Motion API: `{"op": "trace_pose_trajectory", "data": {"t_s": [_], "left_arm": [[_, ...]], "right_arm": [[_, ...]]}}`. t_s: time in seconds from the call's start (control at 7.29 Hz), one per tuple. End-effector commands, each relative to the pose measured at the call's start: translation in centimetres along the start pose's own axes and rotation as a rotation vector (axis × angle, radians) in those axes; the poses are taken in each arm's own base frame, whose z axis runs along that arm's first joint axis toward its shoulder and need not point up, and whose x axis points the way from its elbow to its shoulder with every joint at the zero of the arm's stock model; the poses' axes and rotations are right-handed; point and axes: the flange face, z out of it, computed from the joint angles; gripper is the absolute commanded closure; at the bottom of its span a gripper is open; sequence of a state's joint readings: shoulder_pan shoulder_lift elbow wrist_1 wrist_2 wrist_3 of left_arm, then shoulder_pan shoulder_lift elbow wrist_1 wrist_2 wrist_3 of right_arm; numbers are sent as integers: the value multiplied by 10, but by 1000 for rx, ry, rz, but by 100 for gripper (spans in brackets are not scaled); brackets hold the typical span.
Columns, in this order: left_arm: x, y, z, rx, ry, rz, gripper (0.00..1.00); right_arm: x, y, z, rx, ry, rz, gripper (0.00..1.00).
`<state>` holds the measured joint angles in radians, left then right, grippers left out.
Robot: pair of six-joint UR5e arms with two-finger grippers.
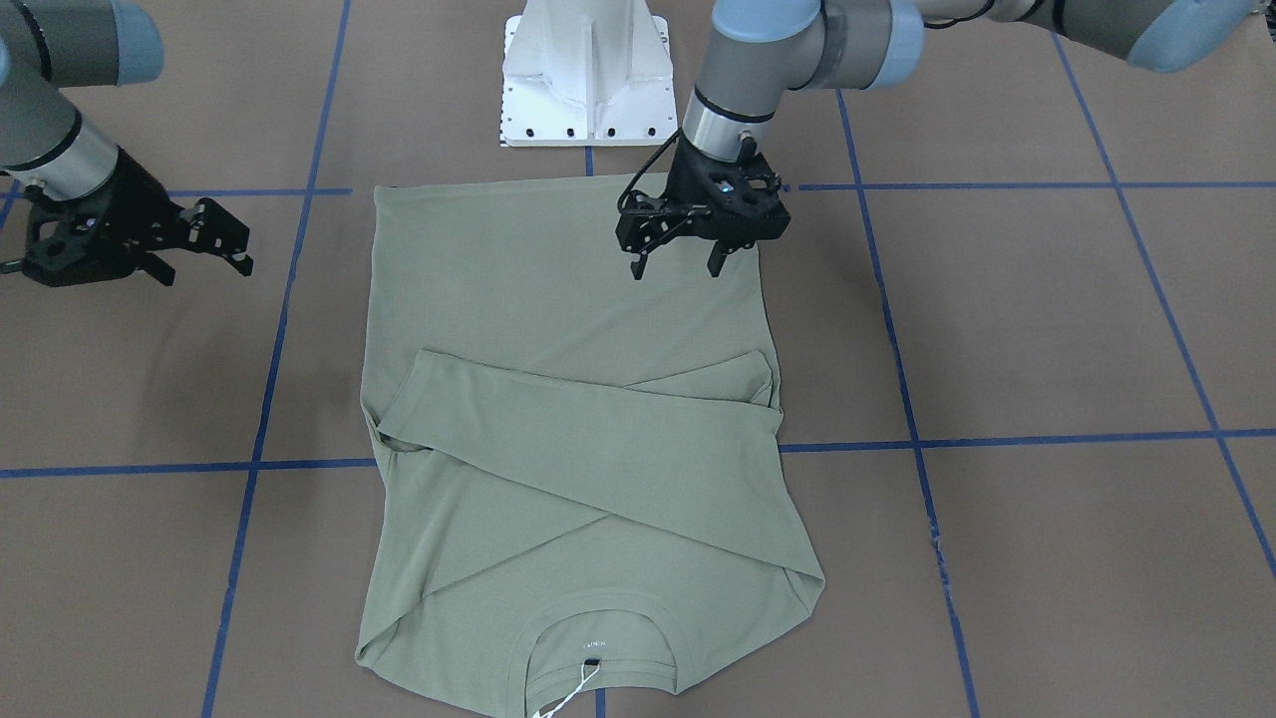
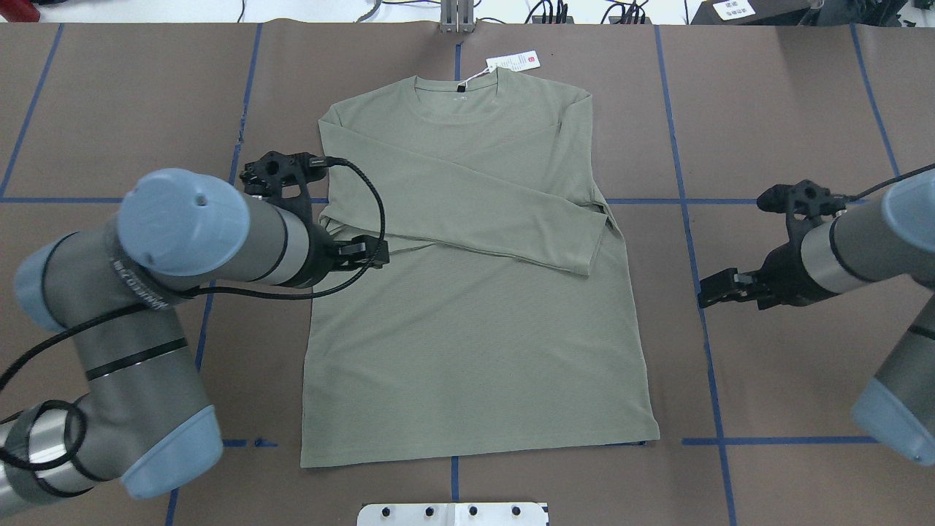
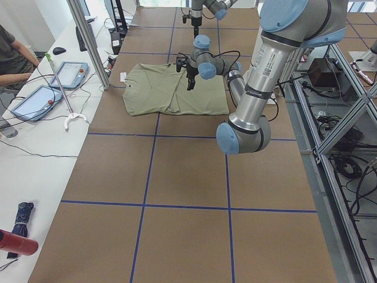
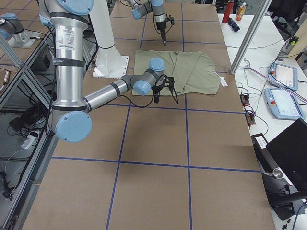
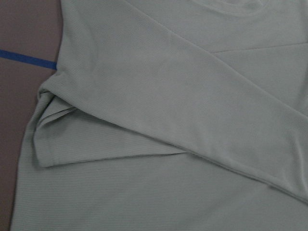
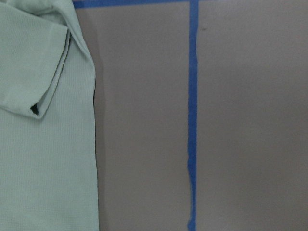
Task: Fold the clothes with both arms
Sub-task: 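Release the sleeve and lower both grippers beside the shirt sides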
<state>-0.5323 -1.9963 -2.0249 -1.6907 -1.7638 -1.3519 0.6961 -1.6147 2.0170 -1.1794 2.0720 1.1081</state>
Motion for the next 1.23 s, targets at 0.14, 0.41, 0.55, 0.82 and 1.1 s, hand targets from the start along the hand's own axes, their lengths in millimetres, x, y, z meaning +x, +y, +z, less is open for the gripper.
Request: {"op": "trace_pose_trajectory", "data": {"t_s": [0.14,0.41,0.55,0.82,1.1], "left_arm": [[-41,16,-34,-1,4,18,0],[-40,17,-37,1,10,19,0],[-40,17,-38,2,9,18,0],[-39,17,-43,4,18,19,0],[-40,18,-43,-1,10,18,0]], "right_arm": [[-58,77,52,-16,23,-25,0],[-72,108,71,-38,37,-69,0],[-79,120,77,-52,39,-89,1],[-80,129,85,-71,49,-102,4],[-84,130,93,-80,52,-105,13]]}}
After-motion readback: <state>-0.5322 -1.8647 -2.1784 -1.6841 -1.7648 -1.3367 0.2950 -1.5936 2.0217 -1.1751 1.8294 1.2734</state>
